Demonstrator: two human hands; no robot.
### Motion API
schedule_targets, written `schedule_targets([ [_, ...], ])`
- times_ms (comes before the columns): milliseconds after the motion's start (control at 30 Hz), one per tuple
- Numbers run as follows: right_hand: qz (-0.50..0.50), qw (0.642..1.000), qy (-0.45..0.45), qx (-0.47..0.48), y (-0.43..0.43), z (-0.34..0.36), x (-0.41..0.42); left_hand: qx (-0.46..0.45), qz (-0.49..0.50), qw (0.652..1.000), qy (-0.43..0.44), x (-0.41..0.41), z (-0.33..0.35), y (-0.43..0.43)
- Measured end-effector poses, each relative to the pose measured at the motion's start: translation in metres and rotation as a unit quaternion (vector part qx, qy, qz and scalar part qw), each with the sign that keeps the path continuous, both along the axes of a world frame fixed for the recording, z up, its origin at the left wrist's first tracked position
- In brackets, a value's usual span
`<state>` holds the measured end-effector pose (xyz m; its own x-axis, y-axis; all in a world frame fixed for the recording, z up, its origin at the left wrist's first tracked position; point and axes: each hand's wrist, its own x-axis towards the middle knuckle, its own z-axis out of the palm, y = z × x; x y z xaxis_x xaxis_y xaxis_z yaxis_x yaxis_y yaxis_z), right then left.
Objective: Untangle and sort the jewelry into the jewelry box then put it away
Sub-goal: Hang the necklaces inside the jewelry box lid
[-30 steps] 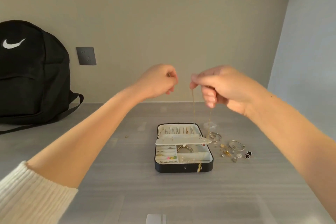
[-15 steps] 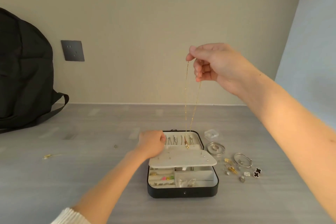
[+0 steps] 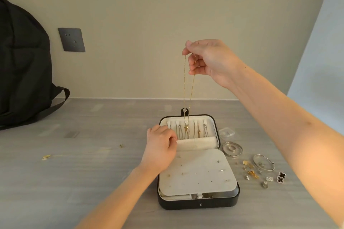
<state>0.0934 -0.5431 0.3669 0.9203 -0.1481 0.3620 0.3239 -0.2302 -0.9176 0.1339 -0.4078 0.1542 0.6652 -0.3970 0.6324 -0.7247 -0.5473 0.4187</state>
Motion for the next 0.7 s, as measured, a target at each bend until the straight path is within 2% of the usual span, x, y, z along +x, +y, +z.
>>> schedule_targets([
  [100,0.005,1.0,0.001,-0.001,0.004,0.0,0.006,-0.055,-0.029,0.997,-0.041,-0.002,0.002,0.004],
  [300,0.013,1.0,0.005,-0.007,0.01,0.003,0.009,-0.09,-0.06,0.989,-0.097,-0.007,0.003,0.008],
  [700,0.033,0.994,0.043,-0.097,0.014,-0.022,-0.011,-0.099,-0.072,0.984,-0.131,-0.01,0.005,0.009],
])
